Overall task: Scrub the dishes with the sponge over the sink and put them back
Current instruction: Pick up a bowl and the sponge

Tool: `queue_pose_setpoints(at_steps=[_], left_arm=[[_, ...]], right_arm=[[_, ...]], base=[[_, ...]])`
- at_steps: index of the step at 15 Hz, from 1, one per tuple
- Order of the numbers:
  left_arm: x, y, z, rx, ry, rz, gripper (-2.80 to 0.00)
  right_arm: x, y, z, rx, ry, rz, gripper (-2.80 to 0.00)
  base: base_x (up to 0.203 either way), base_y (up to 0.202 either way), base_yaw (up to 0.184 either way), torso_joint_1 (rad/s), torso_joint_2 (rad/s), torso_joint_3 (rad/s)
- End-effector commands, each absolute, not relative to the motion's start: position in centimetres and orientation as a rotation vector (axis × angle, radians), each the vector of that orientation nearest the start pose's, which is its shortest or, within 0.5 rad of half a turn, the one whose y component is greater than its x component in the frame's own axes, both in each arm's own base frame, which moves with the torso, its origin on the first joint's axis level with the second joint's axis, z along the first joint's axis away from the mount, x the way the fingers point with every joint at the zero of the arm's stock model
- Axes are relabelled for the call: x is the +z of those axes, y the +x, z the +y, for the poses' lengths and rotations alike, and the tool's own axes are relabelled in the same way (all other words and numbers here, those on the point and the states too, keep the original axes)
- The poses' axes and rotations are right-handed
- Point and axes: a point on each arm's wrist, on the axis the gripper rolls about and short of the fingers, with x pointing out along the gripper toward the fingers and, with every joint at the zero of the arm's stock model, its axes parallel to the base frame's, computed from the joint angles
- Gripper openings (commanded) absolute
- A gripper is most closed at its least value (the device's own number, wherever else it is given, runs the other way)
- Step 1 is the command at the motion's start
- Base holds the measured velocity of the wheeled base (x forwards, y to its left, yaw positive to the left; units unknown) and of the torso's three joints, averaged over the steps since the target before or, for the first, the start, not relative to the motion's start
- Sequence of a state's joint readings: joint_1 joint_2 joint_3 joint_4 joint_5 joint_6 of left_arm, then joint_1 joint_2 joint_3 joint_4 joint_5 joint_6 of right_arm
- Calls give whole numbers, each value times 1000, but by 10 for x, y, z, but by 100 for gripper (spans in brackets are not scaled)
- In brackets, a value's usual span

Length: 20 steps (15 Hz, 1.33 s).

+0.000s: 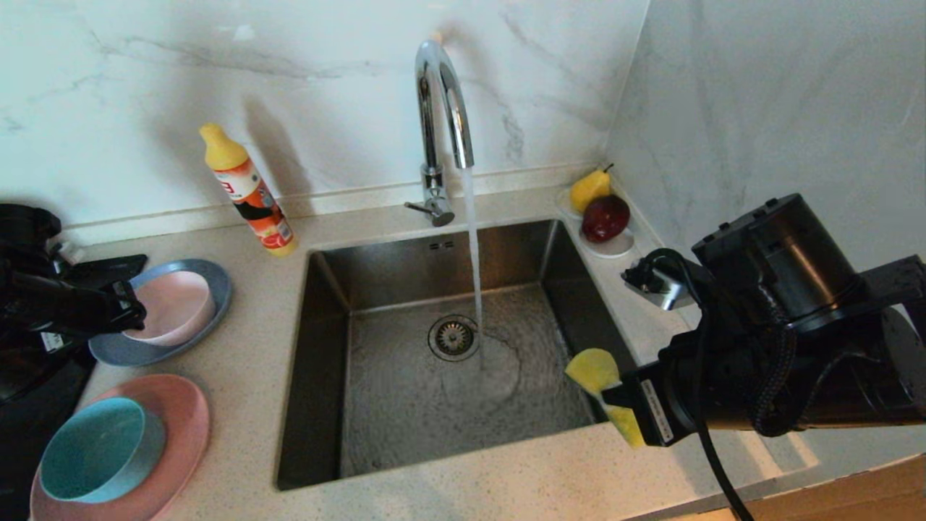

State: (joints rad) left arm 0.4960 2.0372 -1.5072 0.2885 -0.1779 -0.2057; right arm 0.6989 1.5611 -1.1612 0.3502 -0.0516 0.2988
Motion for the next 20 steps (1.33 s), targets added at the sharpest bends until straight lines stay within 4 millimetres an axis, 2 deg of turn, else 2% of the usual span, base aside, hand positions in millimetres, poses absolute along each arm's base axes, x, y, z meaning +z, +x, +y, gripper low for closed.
queue_pose_setpoints(at_steps=[1,6,9,16,20], left_arm=[[169,347,185,384,-468,750,-280],[170,344,190,396,-469,746,-280],[178,342,190,400,-474,725,-280],[231,324,180,397,-448,589,-280],[281,295,171,408,-412,470,-280]], right_arm=[[230,201,168,498,-5,797,-280],[231,201,168,498,-5,796,-280],[230,201,168,499,-5,799,-280],[233,201,167,501,-3,789,-280],[235,199,166,503,-1,783,-280]], base=[[0,0,0,0,0,0],[0,0,0,0,0,0],[0,0,0,0,0,0],[0,0,0,0,0,0],[0,0,0,0,0,0]])
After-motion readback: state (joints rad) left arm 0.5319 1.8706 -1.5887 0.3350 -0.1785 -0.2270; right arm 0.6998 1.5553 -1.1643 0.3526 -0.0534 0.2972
